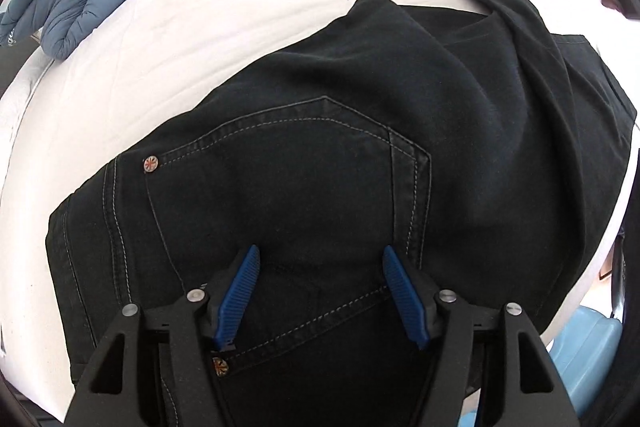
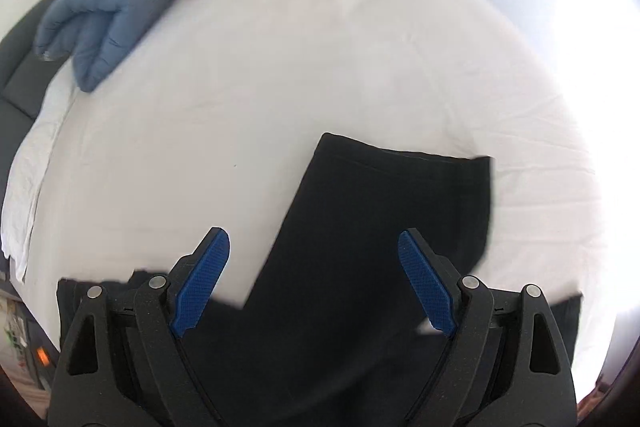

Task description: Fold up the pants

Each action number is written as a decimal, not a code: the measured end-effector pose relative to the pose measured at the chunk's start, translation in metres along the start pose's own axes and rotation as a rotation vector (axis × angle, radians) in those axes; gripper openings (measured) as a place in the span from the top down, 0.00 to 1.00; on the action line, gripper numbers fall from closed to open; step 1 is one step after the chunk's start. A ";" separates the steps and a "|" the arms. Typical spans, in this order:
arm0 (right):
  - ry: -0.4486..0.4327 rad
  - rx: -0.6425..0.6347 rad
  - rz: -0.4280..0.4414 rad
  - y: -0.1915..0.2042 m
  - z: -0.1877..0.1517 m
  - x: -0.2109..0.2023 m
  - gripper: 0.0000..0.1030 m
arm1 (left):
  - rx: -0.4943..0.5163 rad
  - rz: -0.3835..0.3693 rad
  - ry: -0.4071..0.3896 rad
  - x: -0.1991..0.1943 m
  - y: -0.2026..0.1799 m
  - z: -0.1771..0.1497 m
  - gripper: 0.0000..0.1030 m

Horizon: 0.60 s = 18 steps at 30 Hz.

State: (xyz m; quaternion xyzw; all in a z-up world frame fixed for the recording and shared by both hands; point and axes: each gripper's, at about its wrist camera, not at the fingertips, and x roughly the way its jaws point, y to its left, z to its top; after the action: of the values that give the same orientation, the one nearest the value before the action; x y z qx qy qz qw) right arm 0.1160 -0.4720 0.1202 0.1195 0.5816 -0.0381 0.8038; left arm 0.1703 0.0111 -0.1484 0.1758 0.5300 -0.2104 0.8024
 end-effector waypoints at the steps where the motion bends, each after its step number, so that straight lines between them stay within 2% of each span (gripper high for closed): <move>1: 0.020 -0.002 -0.047 0.006 0.011 0.015 0.16 | -0.004 0.001 -0.004 0.004 0.003 -0.004 0.34; 2: 0.039 -0.011 -0.100 0.014 0.022 0.032 0.16 | -0.011 -0.001 -0.009 0.005 0.004 -0.002 0.34; 7: 0.153 0.000 -0.295 0.007 0.034 0.096 0.16 | -0.018 0.008 -0.033 0.000 0.004 -0.020 0.34; 10: 0.157 0.036 -0.269 0.001 0.034 0.113 0.17 | -0.023 0.002 -0.045 -0.001 0.005 -0.026 0.34; 11: 0.145 0.053 -0.247 -0.001 0.036 0.113 0.20 | -0.025 0.000 -0.048 -0.006 0.007 -0.035 0.34; 12: 0.131 0.063 -0.211 -0.003 0.039 0.111 0.38 | -0.025 -0.002 -0.052 -0.006 0.007 -0.036 0.34; 13: 0.121 0.066 -0.192 -0.005 0.041 0.109 0.60 | -0.025 -0.001 -0.054 -0.007 0.008 -0.036 0.34; 15: 0.099 0.076 -0.146 -0.010 0.046 0.101 0.87 | -0.027 0.000 -0.059 -0.010 0.008 -0.041 0.34; 16: 0.085 0.083 -0.130 -0.012 0.047 0.097 0.91 | -0.029 0.000 -0.061 -0.012 0.010 -0.043 0.35; 18: 0.033 0.096 -0.097 -0.019 0.045 0.082 0.92 | -0.033 0.006 -0.062 -0.013 0.010 -0.045 0.35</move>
State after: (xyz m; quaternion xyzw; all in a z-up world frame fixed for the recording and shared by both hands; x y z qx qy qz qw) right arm 0.1803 -0.4950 0.0528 0.1303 0.5975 -0.1027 0.7845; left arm 0.1365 0.0444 -0.1524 0.1575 0.5079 -0.2048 0.8218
